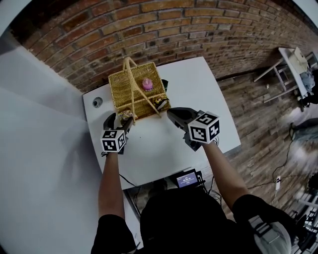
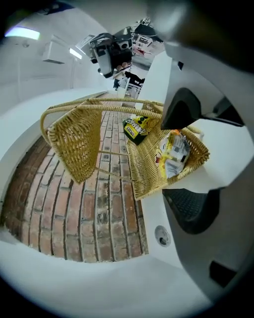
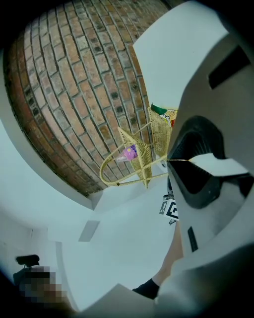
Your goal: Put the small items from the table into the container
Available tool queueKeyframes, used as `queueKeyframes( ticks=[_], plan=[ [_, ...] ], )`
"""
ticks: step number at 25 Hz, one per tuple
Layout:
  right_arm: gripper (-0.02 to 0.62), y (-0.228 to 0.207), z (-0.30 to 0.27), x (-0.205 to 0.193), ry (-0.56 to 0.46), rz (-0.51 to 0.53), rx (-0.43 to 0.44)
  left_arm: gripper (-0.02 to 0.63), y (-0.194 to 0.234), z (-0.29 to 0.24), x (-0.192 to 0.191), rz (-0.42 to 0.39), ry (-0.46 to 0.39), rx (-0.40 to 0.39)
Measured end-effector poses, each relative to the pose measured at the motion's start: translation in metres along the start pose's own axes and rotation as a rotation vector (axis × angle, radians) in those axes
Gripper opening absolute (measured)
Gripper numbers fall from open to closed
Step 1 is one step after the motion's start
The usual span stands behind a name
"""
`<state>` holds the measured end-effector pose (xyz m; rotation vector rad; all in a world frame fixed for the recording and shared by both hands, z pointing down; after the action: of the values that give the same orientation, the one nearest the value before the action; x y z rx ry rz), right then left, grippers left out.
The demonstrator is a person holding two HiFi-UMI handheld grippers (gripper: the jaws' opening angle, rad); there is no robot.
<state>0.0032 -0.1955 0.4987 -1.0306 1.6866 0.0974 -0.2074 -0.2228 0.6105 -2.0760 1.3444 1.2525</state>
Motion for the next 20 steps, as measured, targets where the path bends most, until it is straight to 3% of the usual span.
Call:
queueKeyframes(
  ticks=[20],
  plan=[
    [0.014,0.023,-0.003,-0.024,0.028,-0.042,0.001,0.34,-0.025,0.072,0.028,0.053,-0.178,0.008]
  ],
)
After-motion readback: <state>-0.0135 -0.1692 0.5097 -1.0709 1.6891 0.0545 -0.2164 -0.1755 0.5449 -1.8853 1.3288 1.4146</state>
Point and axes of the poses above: the fingertips, and each gripper's own axes: z backward along the fingers, y to its left, x out of its top, the point moved 1 cm from there along z, backward along the fingers, and after that the axes turned 5 degrees about -x, right-handed, at the moved point
